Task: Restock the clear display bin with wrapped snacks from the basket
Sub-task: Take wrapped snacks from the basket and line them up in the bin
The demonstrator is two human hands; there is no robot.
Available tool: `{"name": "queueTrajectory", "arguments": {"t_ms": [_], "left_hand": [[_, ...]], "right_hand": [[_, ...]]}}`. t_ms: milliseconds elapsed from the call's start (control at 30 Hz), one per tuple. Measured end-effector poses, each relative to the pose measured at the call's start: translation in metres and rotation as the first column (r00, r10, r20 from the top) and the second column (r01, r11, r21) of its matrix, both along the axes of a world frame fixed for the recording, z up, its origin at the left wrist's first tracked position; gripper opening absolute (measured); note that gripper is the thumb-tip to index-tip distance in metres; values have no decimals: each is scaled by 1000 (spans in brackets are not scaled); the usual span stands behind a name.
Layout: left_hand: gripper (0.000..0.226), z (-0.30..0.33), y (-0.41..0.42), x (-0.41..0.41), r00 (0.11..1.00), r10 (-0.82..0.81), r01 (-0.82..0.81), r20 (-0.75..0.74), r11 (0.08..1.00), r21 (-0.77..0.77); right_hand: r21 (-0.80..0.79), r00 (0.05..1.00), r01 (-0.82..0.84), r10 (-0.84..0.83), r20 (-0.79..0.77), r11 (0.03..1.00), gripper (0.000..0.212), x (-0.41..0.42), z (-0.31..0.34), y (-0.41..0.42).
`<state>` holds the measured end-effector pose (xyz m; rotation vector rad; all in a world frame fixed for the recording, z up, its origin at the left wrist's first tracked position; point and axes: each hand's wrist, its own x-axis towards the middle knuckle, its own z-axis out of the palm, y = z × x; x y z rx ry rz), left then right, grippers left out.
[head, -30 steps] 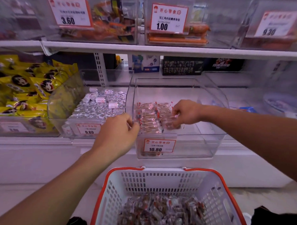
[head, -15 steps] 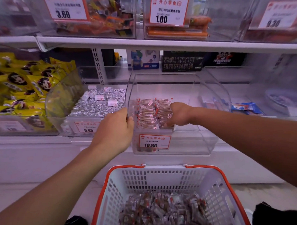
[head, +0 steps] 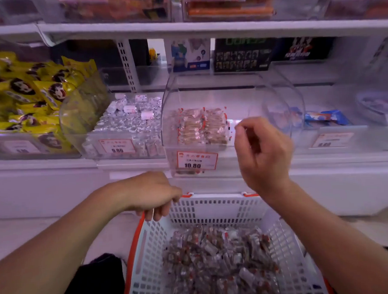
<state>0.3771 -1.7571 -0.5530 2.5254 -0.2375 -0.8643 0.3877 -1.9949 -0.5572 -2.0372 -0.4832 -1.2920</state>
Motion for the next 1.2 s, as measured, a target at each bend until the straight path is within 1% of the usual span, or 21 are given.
{"name": "queueTrajectory", "arguments": {"t_ms": [67,100,133,167,200,233,267,300,333,367,433,467,567,633,700,767,833,933,967,1100,1200], "left_hand": [[36,-39,-10,-7,993,-69,86,-99,980,178],[32,-61,-17,-11,991,-79,101,-105,969,226],[30,-85,-22,-16,990,-79,108,-117,960,257],[28,-110,-25,-21,988,-81,118,-130,946,303],[27,-135,-27,-26,985,-92,138,-146,929,342],[29,-160,-29,-33,980,-103,158,-169,921,355],[36,-188,-30,-40,975,-94,159,-201,927,340],[46,-212,-32,-48,966,-52,130,-253,945,301],[56,-234,-35,-57,952,5,79,-305,962,262],[67,-252,-39,-67,939,55,29,-339,971,239],[82,-281,-48,-84,917,156,-71,-368,970,234],[88,-294,-54,-92,903,194,-114,-384,969,221],[83,-323,-73,-109,867,207,-157,-454,977,146],[82,-331,-80,-114,882,226,-135,-413,962,238],[75,-334,-81,-113,907,222,-125,-358,953,275],[60,-337,-81,-110,913,217,-156,-345,968,195],[48,-340,-81,-108,929,207,-171,-307,975,142],[38,-342,-80,-109,944,217,-187,-247,972,139],[31,-343,-79,-109,941,241,-216,-239,968,124],[11,-337,-76,-107,886,411,-387,-214,910,146],[15,-330,-71,-108,856,485,-465,-177,873,146]], "right_hand": [[-44,983,-51,43,-177,998,19,-27,-60,7],[-77,939,-63,33,-342,995,19,-38,-91,12],[-118,834,-91,10,-552,989,18,-48,-121,13],[-183,647,-153,-41,-761,971,18,-55,-153,10],[-266,408,-264,-143,-902,927,22,-63,-186,5],[-305,176,-387,-255,-951,870,35,-73,-218,-4],[-299,-29,-480,-356,-934,825,50,-85,-245,-13],[-286,-167,-519,-424,-890,806,64,-97,-267,-22],[-261,-263,-476,-419,-869,840,77,-108,-284,-30],[-238,-317,-394,-374,-871,888,92,-116,-298,-36],[-222,-370,-285,-321,-872,932,122,-121,-317,-41],[-229,-390,-276,-327,-861,933,131,-120,-323,-41],[-293,-364,-321,-403,-840,901,143,-117,-344,-33],[-257,-379,-316,-370,-848,913,145,-115,-353,-26],[-237,-339,-335,-351,-873,912,132,-117,-357,-21],[-252,-288,-316,-346,-893,915,114,-116,-359,-20],[-255,-269,-319,-345,-899,913,94,-115,-359,-21],[-245,-316,-295,-336,-887,924,40,-111,-355,-21],[-228,-331,-259,-308,-892,939,32,-110,-355,-22],[-61,-341,4,-56,-938,998,29,-112,-350,-26],[44,-314,179,100,-944,983,22,-105,-333,-27]]}}
